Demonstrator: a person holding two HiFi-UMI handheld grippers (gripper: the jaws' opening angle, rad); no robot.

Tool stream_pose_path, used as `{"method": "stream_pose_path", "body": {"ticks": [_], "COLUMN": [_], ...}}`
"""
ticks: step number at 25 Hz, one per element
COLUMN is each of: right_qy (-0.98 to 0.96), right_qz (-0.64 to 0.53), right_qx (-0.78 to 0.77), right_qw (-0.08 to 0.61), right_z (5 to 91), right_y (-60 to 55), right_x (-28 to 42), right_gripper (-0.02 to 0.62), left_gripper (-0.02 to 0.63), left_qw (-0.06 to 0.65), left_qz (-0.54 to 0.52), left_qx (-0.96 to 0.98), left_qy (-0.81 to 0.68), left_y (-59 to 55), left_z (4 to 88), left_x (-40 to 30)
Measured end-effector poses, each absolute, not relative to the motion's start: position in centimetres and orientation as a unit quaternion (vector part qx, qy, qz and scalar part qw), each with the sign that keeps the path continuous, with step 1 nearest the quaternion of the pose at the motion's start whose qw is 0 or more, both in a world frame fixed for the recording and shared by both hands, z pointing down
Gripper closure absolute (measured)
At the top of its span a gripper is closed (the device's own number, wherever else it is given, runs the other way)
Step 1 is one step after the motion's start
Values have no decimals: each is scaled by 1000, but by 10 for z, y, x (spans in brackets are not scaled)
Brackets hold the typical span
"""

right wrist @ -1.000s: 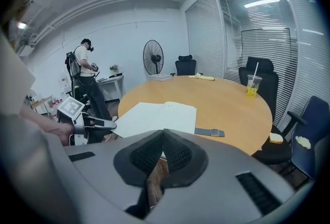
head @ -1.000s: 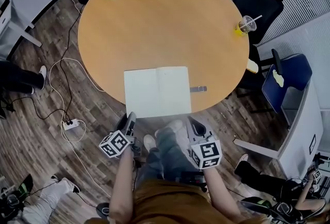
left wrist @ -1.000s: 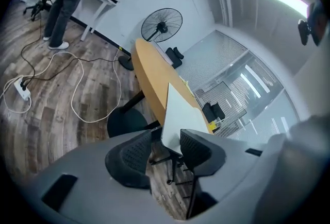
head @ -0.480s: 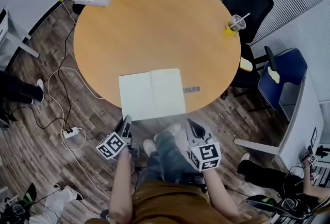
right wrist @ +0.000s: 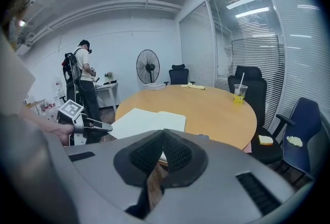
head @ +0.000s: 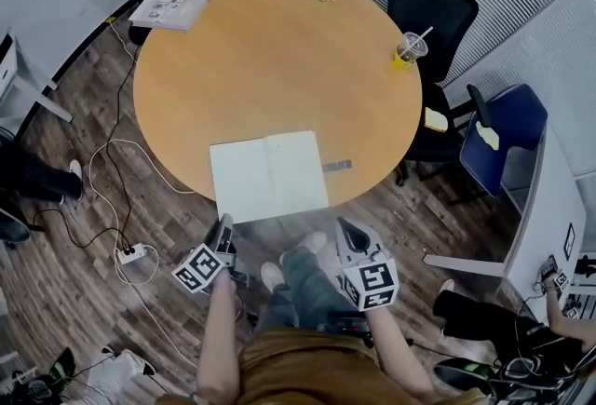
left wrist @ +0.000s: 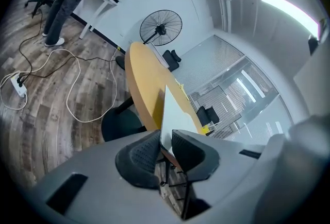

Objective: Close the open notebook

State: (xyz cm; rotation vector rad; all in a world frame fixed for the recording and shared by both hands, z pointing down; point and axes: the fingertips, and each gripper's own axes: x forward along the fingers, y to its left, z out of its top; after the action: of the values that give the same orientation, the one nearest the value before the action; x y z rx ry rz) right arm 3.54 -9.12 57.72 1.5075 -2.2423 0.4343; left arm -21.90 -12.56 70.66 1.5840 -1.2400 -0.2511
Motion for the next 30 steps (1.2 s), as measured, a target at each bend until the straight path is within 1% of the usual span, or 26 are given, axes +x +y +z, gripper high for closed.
{"method": "stream_pose_path", "body": {"ticks": [11, 16, 22, 30], "right_qy": [-809, -824, -837, -845], "right_qz": [126, 133, 123, 137], "right_qx": [550, 527, 512, 500], "right_qw": [163, 161, 148, 133], "right_z": [538, 537, 520, 513], "right_y": [-88, -87, -109, -124], "right_x": [33, 30, 49, 81], "right_gripper": [584, 584, 584, 584], "left_gripper": [547, 555, 561, 571], "left_qw": [510, 493, 449, 442], "left_qz": [-101, -81, -33, -33], "left_qx": [681, 687, 705, 693], "left_qy": [-516, -528, -548, -568], "left_y": [-125, -119, -124, -124], "left_z": [676, 662, 640, 624], "left_x": [-213, -205, -193, -177]}}
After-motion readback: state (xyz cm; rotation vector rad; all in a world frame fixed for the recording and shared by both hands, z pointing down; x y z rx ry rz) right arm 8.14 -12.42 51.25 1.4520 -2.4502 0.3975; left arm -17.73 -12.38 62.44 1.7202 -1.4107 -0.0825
